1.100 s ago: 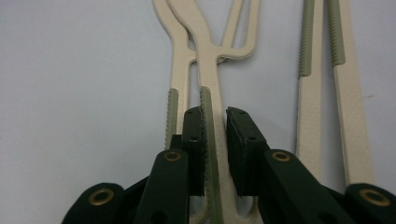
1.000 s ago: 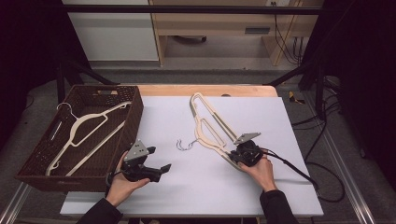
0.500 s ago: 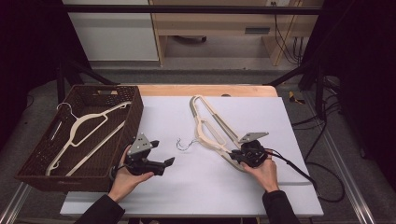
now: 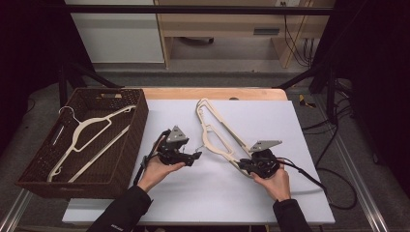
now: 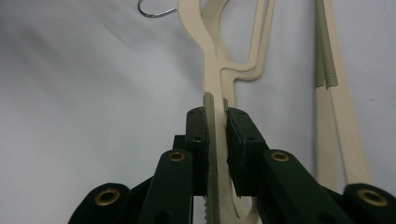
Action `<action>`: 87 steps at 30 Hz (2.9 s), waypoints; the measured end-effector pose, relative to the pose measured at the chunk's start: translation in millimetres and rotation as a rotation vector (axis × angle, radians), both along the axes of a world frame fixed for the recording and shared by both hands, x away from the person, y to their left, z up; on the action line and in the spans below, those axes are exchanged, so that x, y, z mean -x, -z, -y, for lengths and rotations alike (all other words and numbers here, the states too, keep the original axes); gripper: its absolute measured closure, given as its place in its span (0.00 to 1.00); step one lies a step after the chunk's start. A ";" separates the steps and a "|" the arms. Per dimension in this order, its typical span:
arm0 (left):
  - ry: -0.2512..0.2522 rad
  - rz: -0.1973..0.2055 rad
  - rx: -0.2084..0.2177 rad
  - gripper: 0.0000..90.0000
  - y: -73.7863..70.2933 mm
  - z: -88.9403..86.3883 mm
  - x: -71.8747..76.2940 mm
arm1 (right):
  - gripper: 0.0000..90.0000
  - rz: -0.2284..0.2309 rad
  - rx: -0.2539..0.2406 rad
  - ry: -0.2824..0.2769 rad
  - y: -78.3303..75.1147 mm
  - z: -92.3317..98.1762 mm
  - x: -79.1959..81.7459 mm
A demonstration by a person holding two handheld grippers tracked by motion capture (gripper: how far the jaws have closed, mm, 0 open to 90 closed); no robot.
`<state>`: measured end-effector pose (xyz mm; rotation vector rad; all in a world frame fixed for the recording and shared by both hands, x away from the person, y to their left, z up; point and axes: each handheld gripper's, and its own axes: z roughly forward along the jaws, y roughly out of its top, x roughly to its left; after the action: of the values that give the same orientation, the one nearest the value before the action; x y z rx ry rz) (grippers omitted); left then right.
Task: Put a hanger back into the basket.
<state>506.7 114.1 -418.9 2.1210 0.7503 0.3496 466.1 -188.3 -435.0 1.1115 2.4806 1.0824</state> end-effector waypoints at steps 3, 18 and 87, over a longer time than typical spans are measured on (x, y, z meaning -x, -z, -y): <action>0.005 -0.021 -0.026 0.40 8.5 7.4 -8.8 | 0.88 0.004 0.006 -0.004 -0.5 0.9 1.0; 0.038 -0.102 -0.100 0.80 31.2 22.1 -29.7 | 0.88 0.004 -0.002 0.002 0.7 -0.7 2.3; 0.010 0.115 0.120 0.32 -75.8 -10.4 37.6 | 0.90 0.267 0.207 -0.150 0.4 -46.7 7.5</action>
<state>469.1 124.5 -343.1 1.9734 0.6768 0.4076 458.6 -141.6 -435.4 0.6845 2.4228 0.9165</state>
